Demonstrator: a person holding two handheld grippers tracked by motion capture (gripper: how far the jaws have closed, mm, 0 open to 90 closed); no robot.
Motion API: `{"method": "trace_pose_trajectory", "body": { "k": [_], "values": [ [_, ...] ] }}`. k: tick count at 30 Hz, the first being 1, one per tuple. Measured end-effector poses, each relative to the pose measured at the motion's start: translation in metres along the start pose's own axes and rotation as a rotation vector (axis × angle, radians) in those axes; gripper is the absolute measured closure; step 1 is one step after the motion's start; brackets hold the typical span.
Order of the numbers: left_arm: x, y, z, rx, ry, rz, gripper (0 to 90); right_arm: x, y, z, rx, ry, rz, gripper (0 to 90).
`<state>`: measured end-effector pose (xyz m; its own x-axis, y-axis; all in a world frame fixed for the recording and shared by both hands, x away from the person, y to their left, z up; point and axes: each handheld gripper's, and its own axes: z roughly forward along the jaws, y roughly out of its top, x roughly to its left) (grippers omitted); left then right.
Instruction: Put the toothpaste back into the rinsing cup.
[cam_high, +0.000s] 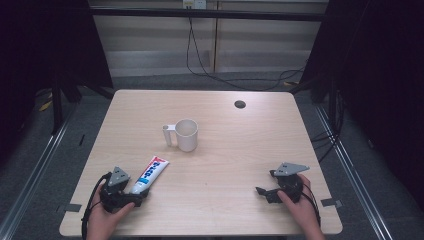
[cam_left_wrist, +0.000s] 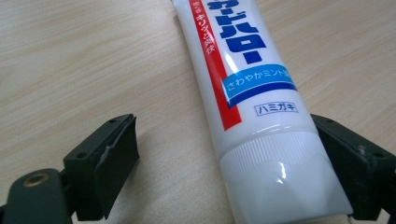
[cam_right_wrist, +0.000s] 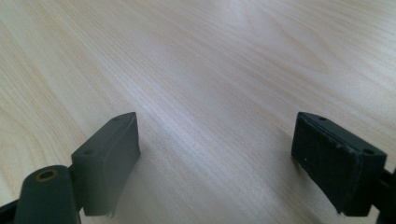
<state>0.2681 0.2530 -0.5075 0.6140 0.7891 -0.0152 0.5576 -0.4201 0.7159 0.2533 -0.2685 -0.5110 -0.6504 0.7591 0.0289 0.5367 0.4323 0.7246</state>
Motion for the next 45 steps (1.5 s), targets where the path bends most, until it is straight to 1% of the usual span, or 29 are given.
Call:
{"method": "trace_pose_trajectory", "body": {
  "k": [5,6,8,9,10,11,12,13,14,15,16,17,18,19,21,22,23,25,27,28,29,30,32,34,37,40,43,45],
  "values": [
    [0.000,0.000,0.000,0.002,-0.002,0.003,12.2,0.000,0.000,0.000,-0.001,0.000,-0.002,15.0],
    [0.000,0.000,0.000,0.001,-0.002,-0.004,12.2,0.000,0.000,0.000,-0.002,0.000,-0.003,15.0],
    [0.000,0.003,0.001,0.017,0.002,-0.003,12.2,0.000,0.000,0.000,-0.003,0.000,-0.003,15.0],
    [0.000,0.005,0.001,0.033,-0.006,-0.001,12.3,0.000,0.000,0.000,-0.002,0.000,-0.001,15.0],
    [0.000,0.008,0.000,0.060,-0.003,0.009,12.8,0.000,0.000,0.000,-0.002,0.000,0.000,15.0],
    [0.000,0.011,0.000,0.091,-0.010,0.012,14.1,0.000,0.000,0.000,-0.001,0.000,0.000,15.0],
    [-0.001,0.015,0.001,0.109,-0.011,0.009,15.6,0.000,0.000,0.000,-0.001,0.000,0.000,15.0],
    [-0.002,0.018,0.001,0.138,-0.009,0.011,15.7,0.000,0.000,0.000,-0.001,0.000,0.000,15.0],
    [-0.002,0.021,0.003,0.155,-0.019,0.010,15.7,0.000,0.000,0.000,-0.001,0.000,0.000,15.0],
    [-0.002,0.024,0.004,0.175,-0.019,0.010,15.7,0.000,0.000,0.000,-0.001,0.000,0.000,15.0],
    [-0.001,0.028,0.005,0.207,-0.026,0.018,15.8,0.000,0.000,0.000,-0.001,0.000,0.000,15.0],
    [-0.002,0.031,0.006,0.229,-0.027,0.019,16.4,0.000,0.000,0.000,-0.001,0.000,0.000,15.0],
    [-0.002,0.034,0.007,0.239,-0.026,0.029,17.3,0.000,0.000,0.000,-0.001,0.000,0.000,15.0],
    [-0.002,0.038,0.008,0.262,-0.024,0.051,17.6,0.000,0.000,0.000,-0.001,0.000,0.000,15.0],
    [-0.003,0.043,0.010,0.298,-0.026,0.062,18.2,0.000,0.000,0.000,-0.002,0.001,0.000,15.0],
    [-0.004,0.046,0.011,0.314,-0.027,0.059,19.1,0.000,0.000,-0.001,-0.002,0.002,0.001,15.0],
    [-0.004,0.049,0.012,0.320,-0.027,0.044,19.6,0.000,0.000,-0.001,-0.002,0.002,0.001,15.0],
    [-0.004,0.054,0.013,0.332,-0.034,0.036,19.5,0.000,0.000,-0.001,-0.002,0.002,0.001,15.0],
    [-0.004,0.057,0.014,0.336,-0.031,0.040,19.8,0.000,0.000,-0.001,-0.002,0.002,0.001,15.0],
    [-0.004,0.062,0.015,0.343,-0.027,0.040,19.9,0.000,0.000,-0.001,-0.002,0.002,0.001,15.0],
    [-0.003,0.064,0.015,0.349,-0.027,0.045,20.0,0.000,0.000,-0.001,-0.002,0.002,0.001,15.0],
    [-0.003,0.066,0.016,0.352,-0.031,0.037,20.4,0.000,0.000,-0.001,-0.002,0.002,0.001,15.0],
    [-0.002,0.071,0.018,0.368,-0.033,0.044,20.7,0.000,0.000,-0.001,-0.002,0.002,0.001,15.0],
    [-0.001,0.075,0.021,0.383,-0.039,0.043,21.3,0.000,0.000,-0.001,-0.001,0.003,0.003,15.0],
    [0.001,0.081,0.024,0.405,-0.041,0.038,22.1,0.000,0.000,-0.001,-0.002,0.002,0.002,15.0],
    [0.003,0.085,0.026,0.421,-0.048,0.023,22.0,0.000,0.000,-0.001,-0.002,0.002,0.001,15.0],
    [0.004,0.089,0.028,0.443,-0.053,0.033,22.1,0.000,0.000,-0.001,-0.001,0.003,0.002,15.0],
    [0.004,0.091,0.029,0.449,-0.056,0.037,22.5,0.000,0.000,-0.001,-0.002,0.002,0.001,15.0]
  ]
}}
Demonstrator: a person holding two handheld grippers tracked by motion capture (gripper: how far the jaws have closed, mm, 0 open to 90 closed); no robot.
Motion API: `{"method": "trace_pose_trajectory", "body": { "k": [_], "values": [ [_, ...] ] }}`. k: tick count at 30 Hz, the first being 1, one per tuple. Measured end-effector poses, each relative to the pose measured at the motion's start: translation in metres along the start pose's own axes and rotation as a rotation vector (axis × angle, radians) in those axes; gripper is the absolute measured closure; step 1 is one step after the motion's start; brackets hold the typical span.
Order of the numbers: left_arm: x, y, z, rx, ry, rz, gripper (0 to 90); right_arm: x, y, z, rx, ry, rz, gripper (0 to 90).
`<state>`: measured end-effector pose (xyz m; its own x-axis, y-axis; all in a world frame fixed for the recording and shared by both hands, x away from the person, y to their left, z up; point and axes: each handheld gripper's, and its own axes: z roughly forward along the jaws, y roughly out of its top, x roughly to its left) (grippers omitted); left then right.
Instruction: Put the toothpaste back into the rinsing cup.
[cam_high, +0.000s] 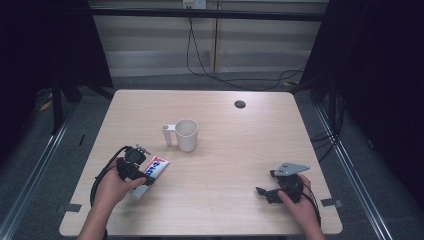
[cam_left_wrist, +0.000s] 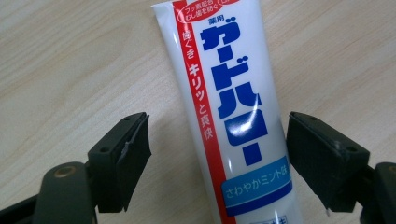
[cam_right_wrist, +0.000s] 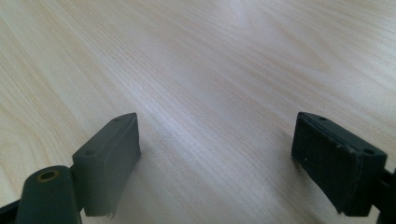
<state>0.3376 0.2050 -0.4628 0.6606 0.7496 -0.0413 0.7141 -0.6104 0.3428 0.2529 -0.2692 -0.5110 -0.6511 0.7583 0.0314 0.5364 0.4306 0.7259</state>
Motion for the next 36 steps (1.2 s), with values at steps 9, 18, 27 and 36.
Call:
{"method": "trace_pose_trajectory", "body": {
  "k": [9,18,27,36],
  "values": [
    [-0.003,0.012,0.002,0.000,-0.017,-0.010,23.8,0.000,0.000,0.000,0.000,0.000,0.000,15.0],
    [-0.004,0.022,0.011,0.027,-0.012,-0.026,24.8,0.000,0.000,0.000,0.000,0.000,0.000,15.0],
    [-0.008,0.023,0.018,0.071,0.019,-0.020,41.1,0.000,0.000,0.000,0.000,0.001,0.000,15.0],
    [-0.013,0.023,0.007,0.056,0.037,-0.048,64.2,0.000,0.000,0.000,-0.001,0.002,0.002,15.0]
  ]
}}
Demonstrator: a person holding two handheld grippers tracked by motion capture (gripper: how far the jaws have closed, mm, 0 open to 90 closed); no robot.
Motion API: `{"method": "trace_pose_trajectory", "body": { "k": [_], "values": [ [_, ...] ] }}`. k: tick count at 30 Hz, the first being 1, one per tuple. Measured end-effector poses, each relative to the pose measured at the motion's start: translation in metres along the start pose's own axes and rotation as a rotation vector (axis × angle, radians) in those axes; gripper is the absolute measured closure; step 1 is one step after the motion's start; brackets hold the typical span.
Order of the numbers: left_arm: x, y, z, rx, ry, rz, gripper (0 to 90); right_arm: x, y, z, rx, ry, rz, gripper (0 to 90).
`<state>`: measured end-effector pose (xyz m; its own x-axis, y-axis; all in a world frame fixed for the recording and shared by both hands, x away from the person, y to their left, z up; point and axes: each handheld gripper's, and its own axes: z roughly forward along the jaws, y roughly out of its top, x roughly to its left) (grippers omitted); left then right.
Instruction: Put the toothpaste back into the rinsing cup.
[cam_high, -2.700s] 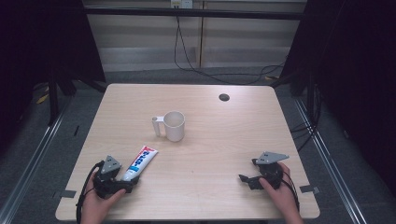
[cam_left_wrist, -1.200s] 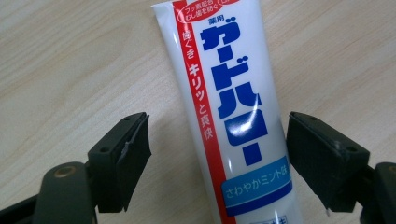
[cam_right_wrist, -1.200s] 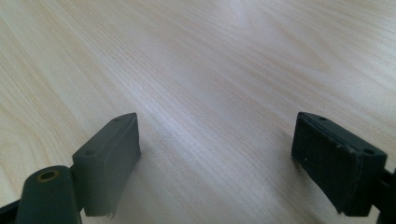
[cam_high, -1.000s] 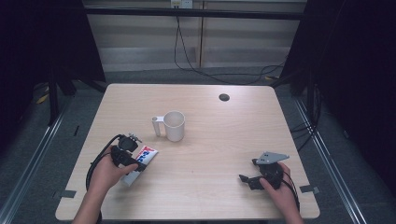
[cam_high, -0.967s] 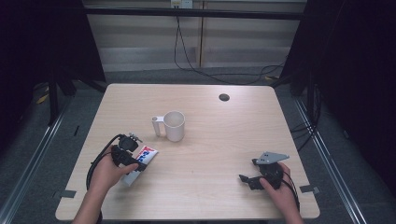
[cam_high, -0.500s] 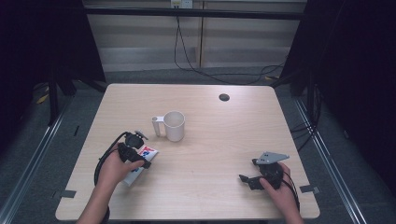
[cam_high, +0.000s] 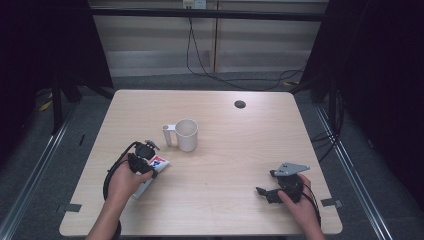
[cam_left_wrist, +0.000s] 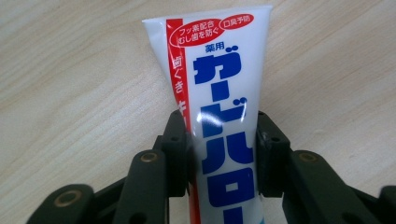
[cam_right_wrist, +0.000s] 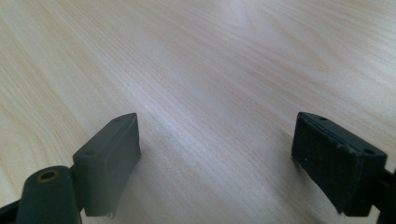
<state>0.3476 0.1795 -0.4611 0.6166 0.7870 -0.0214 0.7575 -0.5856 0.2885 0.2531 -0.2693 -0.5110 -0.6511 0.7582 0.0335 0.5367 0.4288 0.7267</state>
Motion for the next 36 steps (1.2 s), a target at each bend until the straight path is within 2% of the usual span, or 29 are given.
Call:
{"method": "trace_pose_trajectory", "body": {
  "k": [4,8,11,14,19,23,31,36],
  "values": [
    [0.000,-0.001,-0.007,-0.049,-0.014,0.015,64.5,0.000,0.000,0.000,-0.001,0.001,0.001,15.0],
    [0.000,0.000,-0.015,-0.071,-0.018,0.029,64.4,0.000,0.000,0.000,-0.001,0.001,0.001,15.0],
    [0.003,0.000,-0.022,-0.106,-0.035,0.024,64.5,0.000,0.000,0.000,0.000,0.000,0.001,15.0],
    [0.003,0.000,-0.027,-0.144,-0.068,0.003,64.5,0.000,0.000,0.000,-0.001,0.000,0.001,15.0],
    [0.002,0.003,-0.036,-0.172,-0.084,0.023,64.4,0.000,0.000,0.000,-0.001,0.001,0.001,15.0],
    [0.002,0.005,-0.042,-0.203,-0.110,0.023,64.4,0.000,0.000,0.000,-0.001,0.001,0.001,15.0],
    [0.002,0.009,-0.053,-0.259,-0.113,0.028,64.4,0.000,0.000,0.000,0.000,0.000,0.001,15.0],
    [0.001,0.012,-0.060,-0.312,-0.124,0.023,64.4,0.000,0.000,0.000,0.000,0.001,0.000,15.0]
  ]
}}
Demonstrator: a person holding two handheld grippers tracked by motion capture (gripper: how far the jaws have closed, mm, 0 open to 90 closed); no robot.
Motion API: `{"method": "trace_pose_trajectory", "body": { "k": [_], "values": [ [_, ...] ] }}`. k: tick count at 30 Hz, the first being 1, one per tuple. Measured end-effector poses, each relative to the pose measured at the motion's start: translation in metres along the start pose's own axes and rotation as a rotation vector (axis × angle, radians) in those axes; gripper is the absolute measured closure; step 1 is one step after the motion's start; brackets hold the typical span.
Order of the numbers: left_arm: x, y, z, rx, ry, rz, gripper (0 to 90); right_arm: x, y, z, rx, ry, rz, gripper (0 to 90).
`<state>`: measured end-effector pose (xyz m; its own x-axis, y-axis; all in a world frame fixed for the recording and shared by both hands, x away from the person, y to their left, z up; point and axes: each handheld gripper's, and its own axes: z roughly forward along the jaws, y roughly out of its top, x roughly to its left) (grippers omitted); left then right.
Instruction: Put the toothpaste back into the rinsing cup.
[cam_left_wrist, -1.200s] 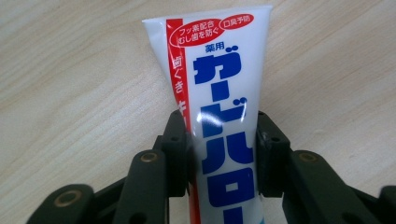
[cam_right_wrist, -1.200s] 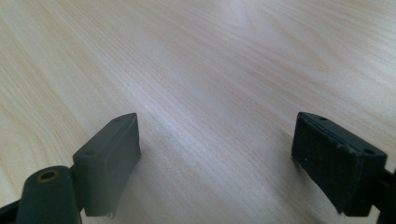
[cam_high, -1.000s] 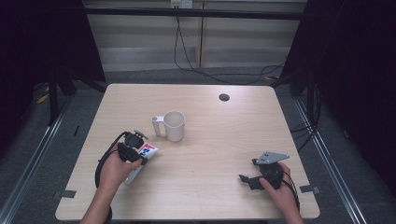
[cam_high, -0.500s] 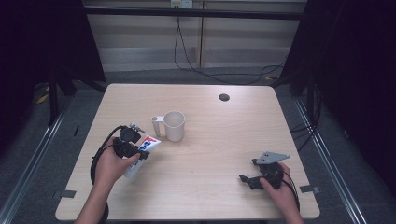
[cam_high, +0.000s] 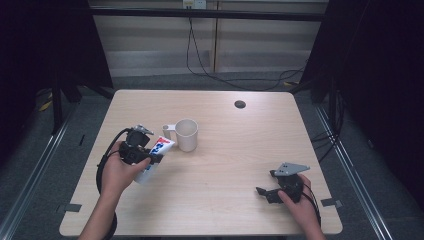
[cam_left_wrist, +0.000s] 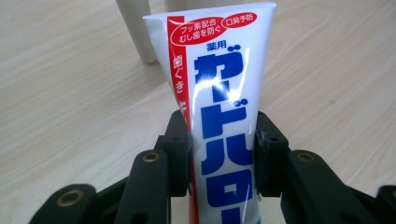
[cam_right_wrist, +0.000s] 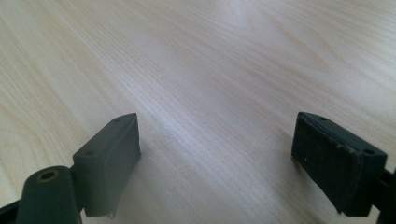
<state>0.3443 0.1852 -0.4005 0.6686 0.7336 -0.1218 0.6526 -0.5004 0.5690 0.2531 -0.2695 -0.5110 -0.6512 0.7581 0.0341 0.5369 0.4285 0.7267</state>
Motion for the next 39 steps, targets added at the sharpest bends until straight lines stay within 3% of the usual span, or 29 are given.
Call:
{"method": "trace_pose_trajectory", "body": {
  "k": [8,15,39],
  "values": [
    [-0.001,0.005,-0.006,-0.043,-0.020,0.005,64.4,0.000,0.000,0.000,0.000,0.000,0.001,15.0],
    [-0.001,0.011,-0.012,-0.116,-0.041,-0.004,64.4,0.000,0.000,0.000,0.000,0.000,0.001,15.0],
    [-0.006,0.032,-0.021,-0.246,-0.041,0.004,64.7,0.000,0.000,0.000,0.000,-0.001,0.000,15.0]
  ]
}}
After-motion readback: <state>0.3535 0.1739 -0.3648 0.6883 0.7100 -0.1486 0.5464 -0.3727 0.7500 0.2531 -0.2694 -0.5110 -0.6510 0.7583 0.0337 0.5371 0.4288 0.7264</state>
